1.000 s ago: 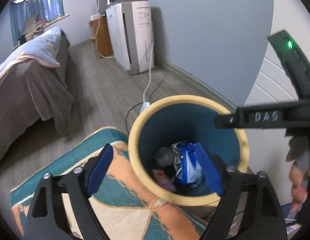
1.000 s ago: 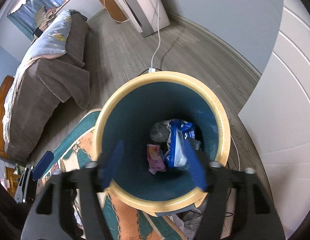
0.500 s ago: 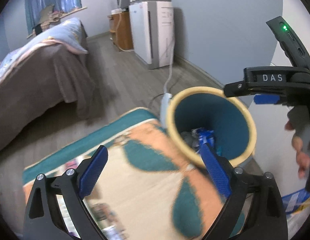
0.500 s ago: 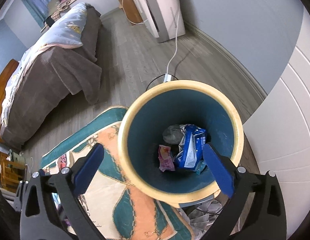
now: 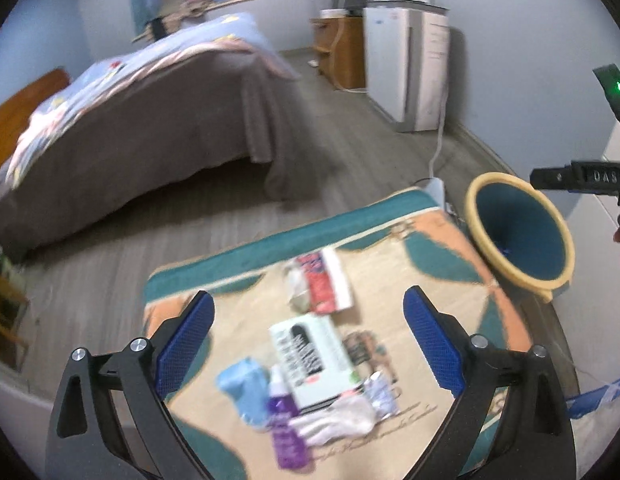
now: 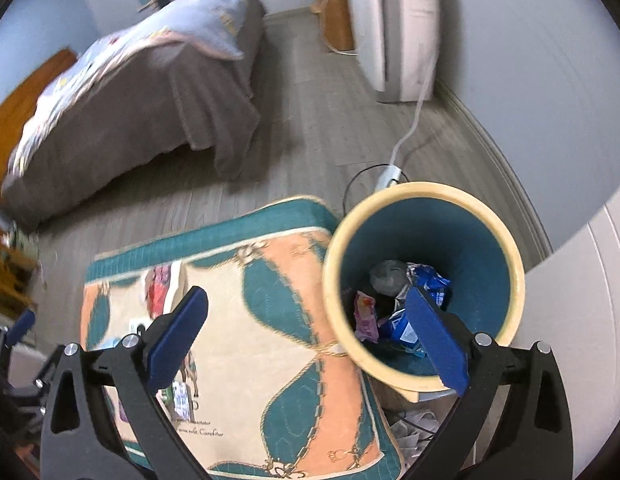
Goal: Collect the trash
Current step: 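Move both open grippers back over the mattress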
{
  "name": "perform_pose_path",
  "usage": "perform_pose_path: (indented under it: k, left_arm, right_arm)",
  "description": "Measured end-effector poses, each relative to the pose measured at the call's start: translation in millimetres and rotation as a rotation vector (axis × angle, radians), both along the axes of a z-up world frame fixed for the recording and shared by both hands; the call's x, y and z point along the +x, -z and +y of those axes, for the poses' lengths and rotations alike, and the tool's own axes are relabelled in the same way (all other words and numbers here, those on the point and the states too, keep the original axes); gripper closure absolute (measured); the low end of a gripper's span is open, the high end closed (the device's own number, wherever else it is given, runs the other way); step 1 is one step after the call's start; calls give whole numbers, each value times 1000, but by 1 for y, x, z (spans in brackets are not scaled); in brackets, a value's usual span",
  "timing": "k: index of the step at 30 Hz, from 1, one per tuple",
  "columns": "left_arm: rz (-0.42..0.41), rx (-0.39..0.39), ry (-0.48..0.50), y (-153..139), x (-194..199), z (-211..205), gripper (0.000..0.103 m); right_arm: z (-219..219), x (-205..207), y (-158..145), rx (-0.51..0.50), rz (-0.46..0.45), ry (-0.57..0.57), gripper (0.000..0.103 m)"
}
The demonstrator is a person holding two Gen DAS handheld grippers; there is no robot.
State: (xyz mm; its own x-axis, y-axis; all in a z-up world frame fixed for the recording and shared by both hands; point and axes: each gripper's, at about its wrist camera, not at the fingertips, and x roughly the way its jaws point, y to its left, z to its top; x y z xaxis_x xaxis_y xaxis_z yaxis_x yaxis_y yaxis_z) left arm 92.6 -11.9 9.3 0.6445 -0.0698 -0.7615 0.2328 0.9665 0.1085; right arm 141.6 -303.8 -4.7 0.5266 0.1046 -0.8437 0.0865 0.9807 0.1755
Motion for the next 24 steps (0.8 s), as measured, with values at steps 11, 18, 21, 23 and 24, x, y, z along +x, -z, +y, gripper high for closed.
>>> perform_pose_path:
  k: [11, 18, 21, 23, 24]
  left_arm:
    - [49, -56, -165, 12, -10, 71, 8]
    - [71, -65, -219, 22, -6, 96, 8]
    - [85, -78, -245, 27, -2, 107, 8]
    - [111, -81, -255, 34, 2, 112, 8]
    - [119, -82, -258, 36, 4, 113, 8]
  right_arm:
    - [102, -5, 13, -133, 26, -210, 6]
    - [143, 1, 29, -78, 45, -252, 6]
    - [157, 5, 44, -72, 68, -277, 6]
    - [166, 9, 56, -87, 97, -297, 6]
    - [168, 10, 59, -97, 101, -301, 6]
